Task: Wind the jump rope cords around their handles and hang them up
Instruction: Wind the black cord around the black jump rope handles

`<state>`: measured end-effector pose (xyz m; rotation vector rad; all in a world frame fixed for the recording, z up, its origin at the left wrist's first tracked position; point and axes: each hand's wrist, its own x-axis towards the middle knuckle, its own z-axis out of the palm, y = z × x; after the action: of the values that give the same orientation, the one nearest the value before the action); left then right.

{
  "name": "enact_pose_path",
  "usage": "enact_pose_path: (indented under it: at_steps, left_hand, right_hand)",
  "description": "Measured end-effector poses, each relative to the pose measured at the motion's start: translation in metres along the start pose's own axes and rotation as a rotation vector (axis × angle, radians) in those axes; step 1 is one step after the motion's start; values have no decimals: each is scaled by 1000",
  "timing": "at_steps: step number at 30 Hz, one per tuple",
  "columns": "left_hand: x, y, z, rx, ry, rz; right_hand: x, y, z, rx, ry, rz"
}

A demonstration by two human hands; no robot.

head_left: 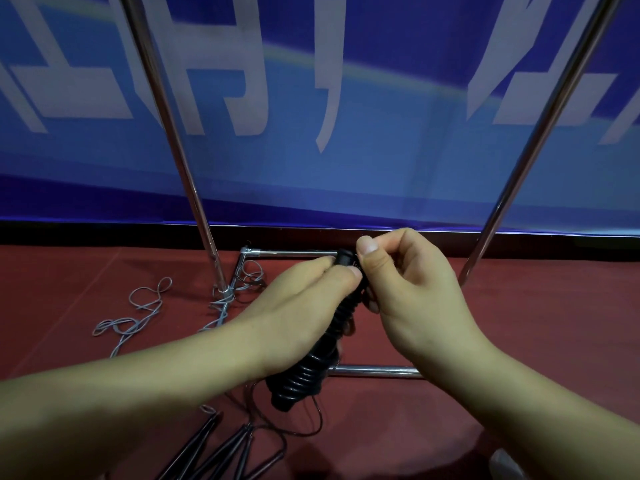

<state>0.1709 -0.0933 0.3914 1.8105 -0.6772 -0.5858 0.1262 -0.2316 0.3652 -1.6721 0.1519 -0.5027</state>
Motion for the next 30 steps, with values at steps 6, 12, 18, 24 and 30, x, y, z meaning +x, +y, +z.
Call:
enact_pose_path:
  at_steps: [6,12,18,24,30]
  left_hand:
    - [4,-12,-1,59,9,29]
    - [4,-11,-7,54,24,109]
    - [5,-10,-8,10,39,146]
    - [4,-15,-17,144,78,236]
    - [-2,-13,-20,658,292,358]
  right_hand:
    - [2,3,-1,-1,-10,54]
    - [-2,-2,-4,268,-56,87]
    - [-2,-5,-7,281,-84,30]
    - [1,-19,-14,423,-182,167]
    - [7,-22,-29,360,-238,243]
